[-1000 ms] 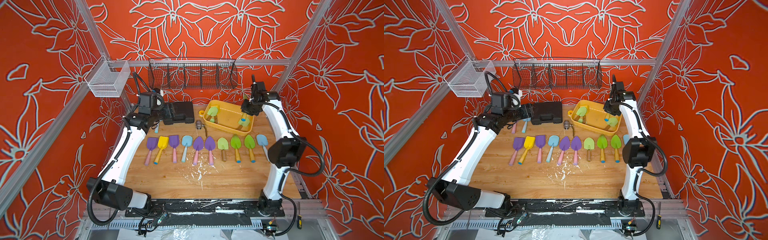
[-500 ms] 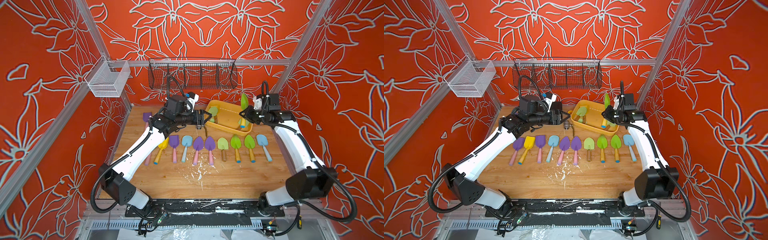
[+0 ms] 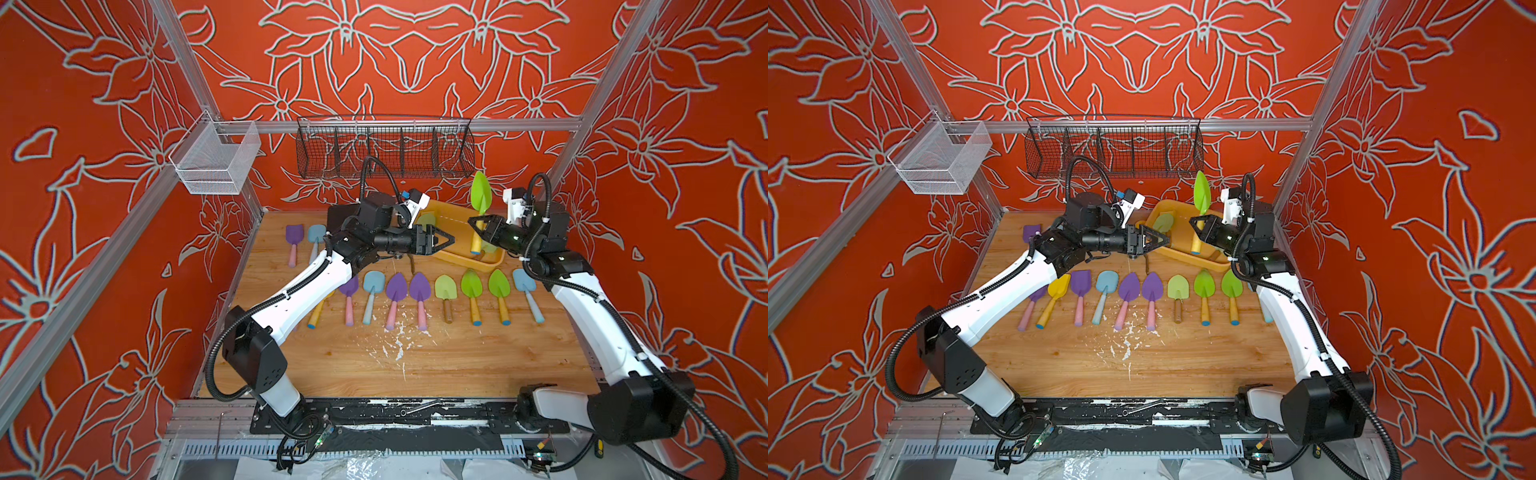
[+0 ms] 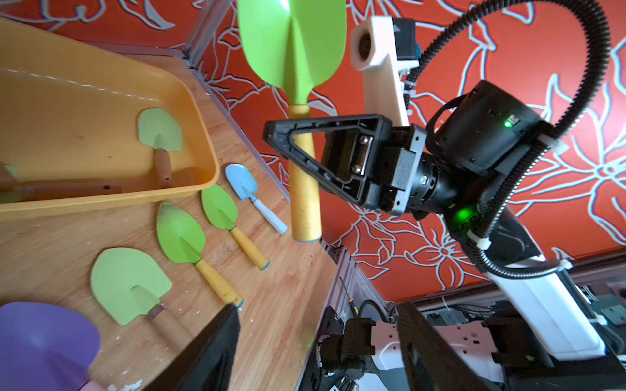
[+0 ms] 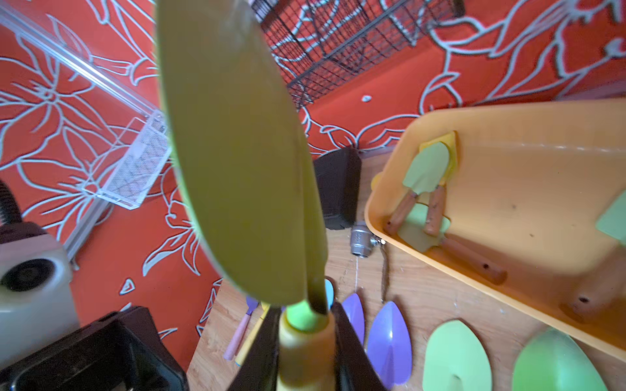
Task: Take the shovel out of the storage box
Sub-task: Pick up the shovel from the storage box, then place the shovel at the corner of the board.
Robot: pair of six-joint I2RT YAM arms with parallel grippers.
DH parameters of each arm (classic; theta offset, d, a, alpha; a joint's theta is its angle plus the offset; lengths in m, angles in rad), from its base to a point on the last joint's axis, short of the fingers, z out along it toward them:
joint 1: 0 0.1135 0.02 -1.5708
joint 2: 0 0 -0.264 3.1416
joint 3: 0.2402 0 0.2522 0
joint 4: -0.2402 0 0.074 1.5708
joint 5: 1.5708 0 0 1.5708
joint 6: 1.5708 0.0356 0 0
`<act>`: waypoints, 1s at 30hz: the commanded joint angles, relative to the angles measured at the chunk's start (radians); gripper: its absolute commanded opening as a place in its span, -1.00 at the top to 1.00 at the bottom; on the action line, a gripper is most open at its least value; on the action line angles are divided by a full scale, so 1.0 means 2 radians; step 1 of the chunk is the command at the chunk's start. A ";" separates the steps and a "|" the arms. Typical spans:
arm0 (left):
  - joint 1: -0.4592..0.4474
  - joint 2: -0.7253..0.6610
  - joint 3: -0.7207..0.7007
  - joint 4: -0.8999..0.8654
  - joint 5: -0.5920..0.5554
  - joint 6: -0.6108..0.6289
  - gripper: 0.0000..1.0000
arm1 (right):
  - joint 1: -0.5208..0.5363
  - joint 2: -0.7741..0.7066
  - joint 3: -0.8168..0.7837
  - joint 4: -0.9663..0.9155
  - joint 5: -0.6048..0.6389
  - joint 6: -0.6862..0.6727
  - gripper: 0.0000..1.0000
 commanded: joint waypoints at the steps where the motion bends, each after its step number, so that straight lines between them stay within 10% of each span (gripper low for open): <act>1: -0.016 0.012 0.019 0.046 0.040 -0.013 -0.49 | 0.017 -0.016 -0.008 0.108 -0.019 0.014 1.00; 30: -0.052 0.094 0.146 -0.185 -0.174 0.085 -0.23 | 0.080 0.020 0.038 0.008 0.093 0.039 1.00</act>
